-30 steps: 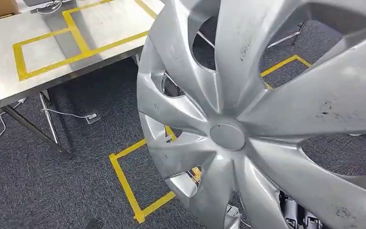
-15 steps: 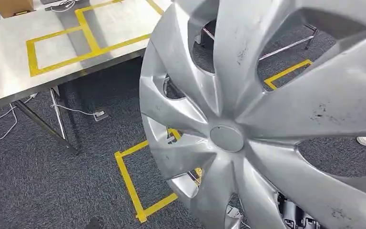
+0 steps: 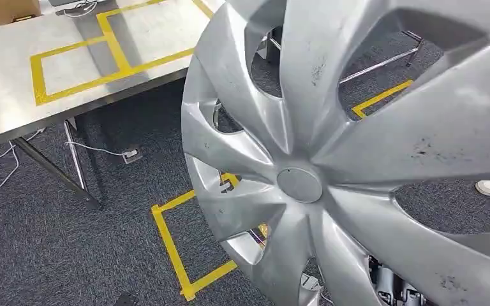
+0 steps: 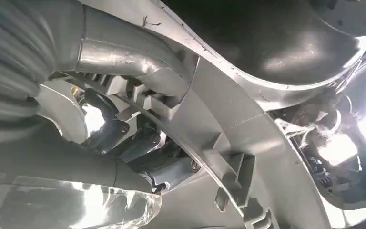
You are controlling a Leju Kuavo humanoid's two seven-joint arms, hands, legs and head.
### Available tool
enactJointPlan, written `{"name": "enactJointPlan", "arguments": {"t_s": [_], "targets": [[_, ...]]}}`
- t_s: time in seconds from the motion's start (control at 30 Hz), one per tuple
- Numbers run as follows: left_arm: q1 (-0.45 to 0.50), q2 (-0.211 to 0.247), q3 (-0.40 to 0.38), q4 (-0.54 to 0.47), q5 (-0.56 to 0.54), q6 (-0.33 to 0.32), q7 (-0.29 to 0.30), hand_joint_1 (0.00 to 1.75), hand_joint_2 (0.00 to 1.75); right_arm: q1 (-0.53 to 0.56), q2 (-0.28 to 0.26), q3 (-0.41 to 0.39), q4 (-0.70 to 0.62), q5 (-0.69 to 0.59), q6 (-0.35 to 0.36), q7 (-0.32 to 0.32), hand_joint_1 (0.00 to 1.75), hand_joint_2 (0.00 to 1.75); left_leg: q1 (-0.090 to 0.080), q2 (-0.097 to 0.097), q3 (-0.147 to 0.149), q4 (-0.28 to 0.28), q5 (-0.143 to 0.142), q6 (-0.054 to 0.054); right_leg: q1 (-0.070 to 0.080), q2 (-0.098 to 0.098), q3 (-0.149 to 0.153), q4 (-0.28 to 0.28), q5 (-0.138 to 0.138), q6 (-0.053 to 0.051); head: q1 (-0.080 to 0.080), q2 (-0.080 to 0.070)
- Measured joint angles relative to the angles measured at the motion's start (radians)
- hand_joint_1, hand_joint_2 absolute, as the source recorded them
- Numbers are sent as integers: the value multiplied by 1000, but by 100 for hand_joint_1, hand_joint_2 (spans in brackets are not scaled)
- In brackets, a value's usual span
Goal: Take the parts from the cabinet and place them on the table.
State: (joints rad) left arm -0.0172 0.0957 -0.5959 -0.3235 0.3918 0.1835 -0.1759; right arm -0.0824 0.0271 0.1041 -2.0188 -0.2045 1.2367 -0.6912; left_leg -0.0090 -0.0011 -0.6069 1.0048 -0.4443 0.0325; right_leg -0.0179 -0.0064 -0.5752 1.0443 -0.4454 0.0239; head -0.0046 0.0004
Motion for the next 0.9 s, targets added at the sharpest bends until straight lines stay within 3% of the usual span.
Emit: {"name": "enactJointPlan", "arguments": {"t_s": [0.03,0.07,0.1,0.13,0.2,0.23,0.27,0.3,0.37,0.4,0.43,0.5,0.57,0.6,0.67,0.7,0.73,0.77,0.8,0.83,0.87,0.9], "targets": [[0,0,1,0,0,1,0,0,175,-2,0,0,0,0,0,0,175,175,7,-3,29,-12,6,9,-2,0,-9,6,-10,-2,1,0],[-1,-1,0,0,-3,1,-1,0,175,-3,-1,0,0,-2,-1,0,175,175,7,-5,36,-15,5,11,-3,2,-12,26,-23,0,3,0],[-2,-2,0,-1,-4,1,-2,0,175,-6,-1,0,0,-2,-1,0,175,175,7,-5,37,-15,5,15,-3,3,-34,71,-47,-9,3,0],[-1,-3,0,-1,-5,1,-2,0,175,-5,-2,1,0,-3,-1,0,175,175,7,-6,39,-15,5,16,-4,3,-76,145,-77,-9,3,0],[0,-4,0,-1,-6,1,-2,0,175,0,-5,2,0,-5,-2,0,175,175,7,-8,40,-14,1,17,-5,3,-153,264,-113,1,3,0],[1,-5,0,-1,-6,1,-2,0,175,2,-7,1,0,-5,-2,0,175,175,8,-11,43,-14,-2,14,-8,3,-168,269,-106,9,3,0],[1,-6,0,-1,-7,2,-2,0,175,3,-7,1,1,-6,-2,0,175,175,11,-14,48,-13,-8,10,-12,3,-156,226,-79,25,3,0],[1,-8,0,-1,-8,2,-2,0,175,3,-9,2,1,-8,-2,0,175,175,14,-17,55,-11,-14,3,-15,3,-126,146,-38,37,3,0],[1,-10,1,-1,-10,4,-2,0,175,3,-9,3,1,-9,-3,0,175,175,17,-20,65,-2,-32,-12,-24,3,-62,-15,38,55,5,0],[1,-8,1,-1,-10,6,-2,0,175,5,-10,3,2,-9,-3,0,175,175,13,-21,64,8,-40,-21,-16,4,-71,-17,7,31,7,0],[1,-8,1,-1,-11,6,-2,0,175,5,-10,3,2,-11,-3,0,175,175,12,-21,58,7,-45,-28,-13,2,-60,-9,10,7,6,0],[4,-9,1,-1,-13,7,-3,0,175,9,-10,3,2,-9,-5,0,175,175,14,-18,70,11,-49,-37,-13,5,-58,-12,13,-11,3,0],[3,-8,2,-1,-13,7,-3,0,175,10,-10,3,2,-11,-5,0,175,175,20,-12,52,49,-49,-44,-17,6,-39,-14,7,-25,3,0],[1,-8,2,-1,-13,7,-3,0,175,10,-8,3,2,-12,-5,0,175,175,21,-9,12,113,-52,-49,-16,6,-32,-14,2,-32,-1,0],[3,-8,2,-1,-13,6,-3,0,175,12,-8,3,2,-14,-5,0,175,175,22,-7,-90,257,-105,-58,-13,7,-22,-14,-13,-36,0,0],[4,-8,2,-1,-13,6,-3,0,175,12,-8,3,2,-13,-3,0,175,175,22,-6,-128,301,-131,-59,-11,8,-14,-14,-20,-37,0,0],[5,-8,2,-1,-13,6,-3,0,175,13,-8,3,2,-14,-3,0,175,175,22,-5,-150,311,-137,-58,-9,8,-4,-14,-28,-37,0,0],[5,-8,2,-1,-13,6,-3,0,175,13,-8,3,2,-14,-2,0,175,175,21,-5,-151,282,-119,-53,-6,9,9,-14,-38,-37,0,0],[5,-8,3,-1,-13,6,-3,0,175,12,-8,3,2,-14,-2,0,175,175,19,-5,-134,220,-79,-45,-2,9,24,-15,-48,-37,0,0],[5,-7,3,-1,-13,6,-3,0,175,11,-7,3,2,-14,-2,0,175,175,15,-5,-106,137,-22,-32,1,8,40,-15,-58,-37,0,0],[6,-5,3,-1,-13,6,-3,0,175,11,-7,3,2,-14,-2,0,175,175,6,-2,-80,60,42,-13,0,8,43,-18,-67,-37,1,0],[8,0,3,-1,-13,6,-3,0,175,10,-7,4,3,-14,-2,0,175,175,-5,-10,-73,31,68,-1,5,10,57,-17,-75,-32,2,0]]}}
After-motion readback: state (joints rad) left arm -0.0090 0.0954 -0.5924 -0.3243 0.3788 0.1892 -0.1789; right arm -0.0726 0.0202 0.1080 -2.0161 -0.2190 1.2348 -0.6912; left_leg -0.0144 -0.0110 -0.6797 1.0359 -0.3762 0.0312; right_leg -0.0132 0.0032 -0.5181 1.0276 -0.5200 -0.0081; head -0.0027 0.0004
